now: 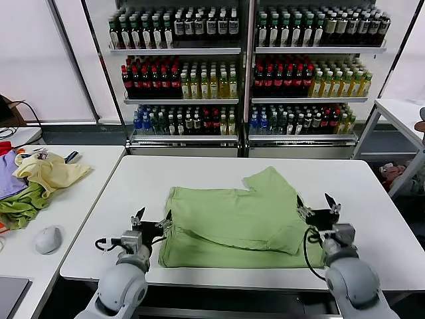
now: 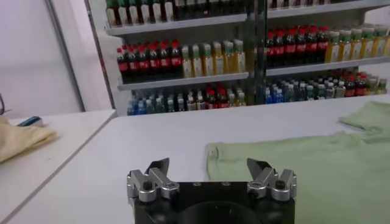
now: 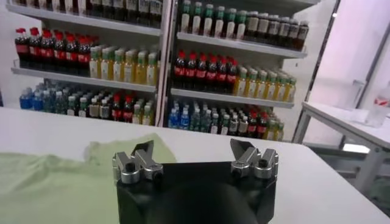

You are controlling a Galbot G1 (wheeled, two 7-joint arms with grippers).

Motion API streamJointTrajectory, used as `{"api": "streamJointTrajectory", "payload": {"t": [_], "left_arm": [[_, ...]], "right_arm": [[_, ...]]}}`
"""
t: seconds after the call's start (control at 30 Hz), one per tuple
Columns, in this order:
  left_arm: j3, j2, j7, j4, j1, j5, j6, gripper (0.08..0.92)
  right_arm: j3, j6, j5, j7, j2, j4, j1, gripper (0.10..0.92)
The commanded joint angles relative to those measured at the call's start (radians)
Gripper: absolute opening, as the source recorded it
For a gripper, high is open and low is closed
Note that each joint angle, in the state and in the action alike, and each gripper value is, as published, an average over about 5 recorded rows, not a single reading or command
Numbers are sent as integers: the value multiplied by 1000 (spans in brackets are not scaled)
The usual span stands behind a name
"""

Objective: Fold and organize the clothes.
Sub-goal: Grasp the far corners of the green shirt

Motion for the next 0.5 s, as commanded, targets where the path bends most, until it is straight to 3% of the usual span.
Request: {"api": "streamJointTrajectory", "payload": {"t": [0.03,0.5], "left_arm": [[126,-45,-7,334,-327,-41,-1,823],[174,-113,-2,618,-499,-42,-25,823]], "right_arm": [[-164,-18,26,5,18,-391,372,823],[-243,4,-19,-29,134,-788,599,823]]}}
